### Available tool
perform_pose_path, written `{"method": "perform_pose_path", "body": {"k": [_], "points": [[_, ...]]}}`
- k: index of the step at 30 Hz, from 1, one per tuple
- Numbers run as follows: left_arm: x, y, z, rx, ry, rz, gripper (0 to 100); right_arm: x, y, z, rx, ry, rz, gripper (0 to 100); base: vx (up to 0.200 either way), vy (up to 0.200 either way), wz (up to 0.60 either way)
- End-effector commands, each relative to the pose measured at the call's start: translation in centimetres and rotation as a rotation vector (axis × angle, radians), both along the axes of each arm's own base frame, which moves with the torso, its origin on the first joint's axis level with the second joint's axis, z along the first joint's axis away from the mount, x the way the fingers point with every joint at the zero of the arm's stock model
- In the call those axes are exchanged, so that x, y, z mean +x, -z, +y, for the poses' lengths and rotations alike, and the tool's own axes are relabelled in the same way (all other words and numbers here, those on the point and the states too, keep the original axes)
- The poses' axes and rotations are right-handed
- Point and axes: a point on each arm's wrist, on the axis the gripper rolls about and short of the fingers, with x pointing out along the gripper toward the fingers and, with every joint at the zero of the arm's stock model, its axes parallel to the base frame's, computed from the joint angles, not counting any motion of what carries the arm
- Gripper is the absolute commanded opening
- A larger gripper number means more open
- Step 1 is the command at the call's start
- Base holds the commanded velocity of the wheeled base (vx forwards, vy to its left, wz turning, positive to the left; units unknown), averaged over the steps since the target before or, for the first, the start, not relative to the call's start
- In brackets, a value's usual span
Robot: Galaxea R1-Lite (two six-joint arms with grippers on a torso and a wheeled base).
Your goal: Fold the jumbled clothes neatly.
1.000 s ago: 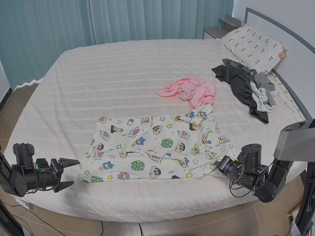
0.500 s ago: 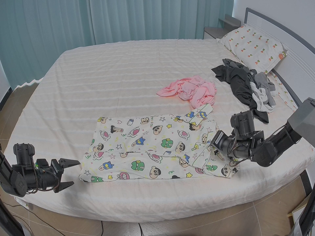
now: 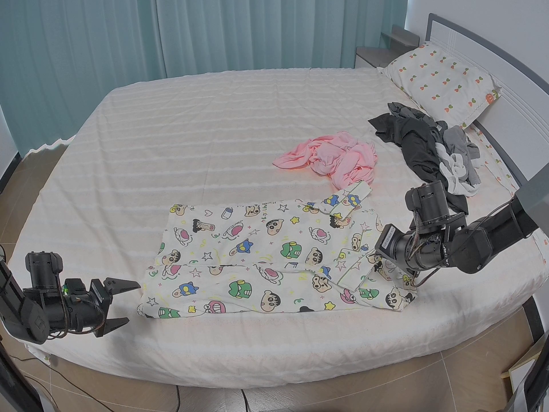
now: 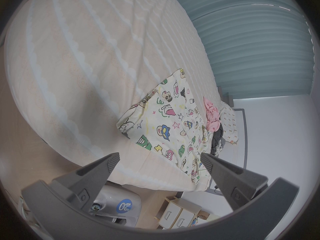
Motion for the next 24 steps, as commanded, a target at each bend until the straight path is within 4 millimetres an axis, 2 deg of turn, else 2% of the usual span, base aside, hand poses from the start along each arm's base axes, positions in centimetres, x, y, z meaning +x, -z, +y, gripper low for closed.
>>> {"method": "perform_pose_path", "body": {"k": [1,5,8,12,19,20,24], "points": [[0.0,0.2,0.0,-0.002,0.001,0.008,100,-2.2,-1.0,0.1,-0.009,-0.027,0.013,0,0.0,0.0,0.0],[0.0,0.2,0.0,-0.002,-0.001,0.008,100,-3.2,0.0,0.2,-0.027,-0.041,0.054,0,0.0,0.0,0.0],[-0.2,0.2,-0.1,-0.004,0.002,0.012,100,-4.4,1.6,0.3,-0.05,-0.055,0.107,0,0.0,0.0,0.0],[-0.3,0.3,-0.2,-0.003,0.006,0.007,100,-4.9,3.5,0.2,-0.075,-0.053,0.166,0,0.0,0.0,0.0],[-0.5,0.4,-0.3,0.003,0.007,-0.013,100,-5.9,6.2,0.0,-0.066,-0.061,0.158,0,0.0,0.0,0.0],[-0.5,0.6,-0.3,0.002,0.008,-0.009,100,-6.1,6.8,0.1,-0.068,-0.065,0.16,100,0.0,0.0,0.0],[-0.4,0.7,-0.4,0.001,0.011,-0.004,100,-6.8,7.6,0.3,-0.072,-0.08,0.17,100,0.0,0.0,0.0]]}}
